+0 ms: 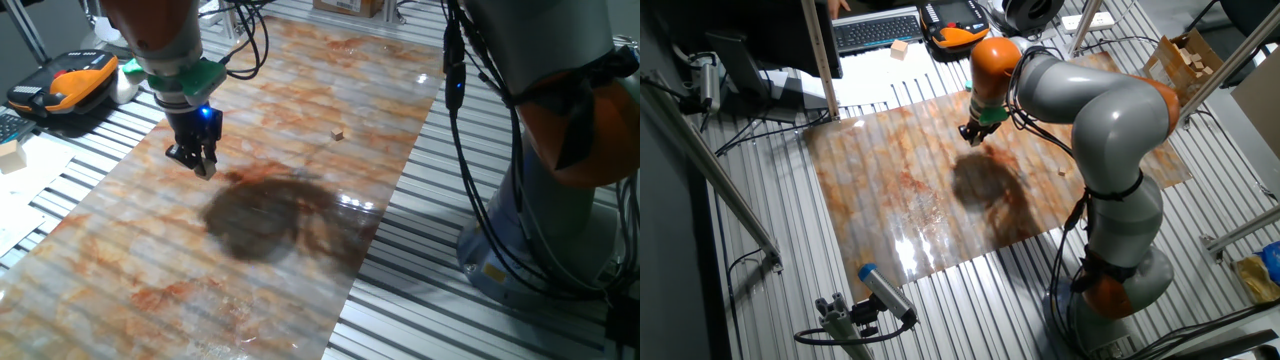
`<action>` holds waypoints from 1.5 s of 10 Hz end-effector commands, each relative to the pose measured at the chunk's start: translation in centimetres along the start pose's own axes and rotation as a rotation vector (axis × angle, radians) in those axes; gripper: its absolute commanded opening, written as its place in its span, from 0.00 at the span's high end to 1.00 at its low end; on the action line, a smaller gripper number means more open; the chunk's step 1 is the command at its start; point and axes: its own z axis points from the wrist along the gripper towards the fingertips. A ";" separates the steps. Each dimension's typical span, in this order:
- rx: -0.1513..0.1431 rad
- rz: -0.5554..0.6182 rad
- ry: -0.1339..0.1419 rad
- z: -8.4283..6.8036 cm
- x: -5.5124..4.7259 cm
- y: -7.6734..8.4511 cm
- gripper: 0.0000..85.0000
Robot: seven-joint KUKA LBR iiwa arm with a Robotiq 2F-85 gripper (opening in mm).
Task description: Pick up one small block
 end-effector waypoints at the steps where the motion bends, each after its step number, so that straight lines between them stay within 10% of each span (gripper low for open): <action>1: -0.007 0.003 0.001 0.0 0.1 -0.1 1.00; 10: -0.012 0.009 0.022 0.9 0.4 -1.5 1.00; 15: 0.025 0.024 0.078 1.0 0.5 -1.7 1.00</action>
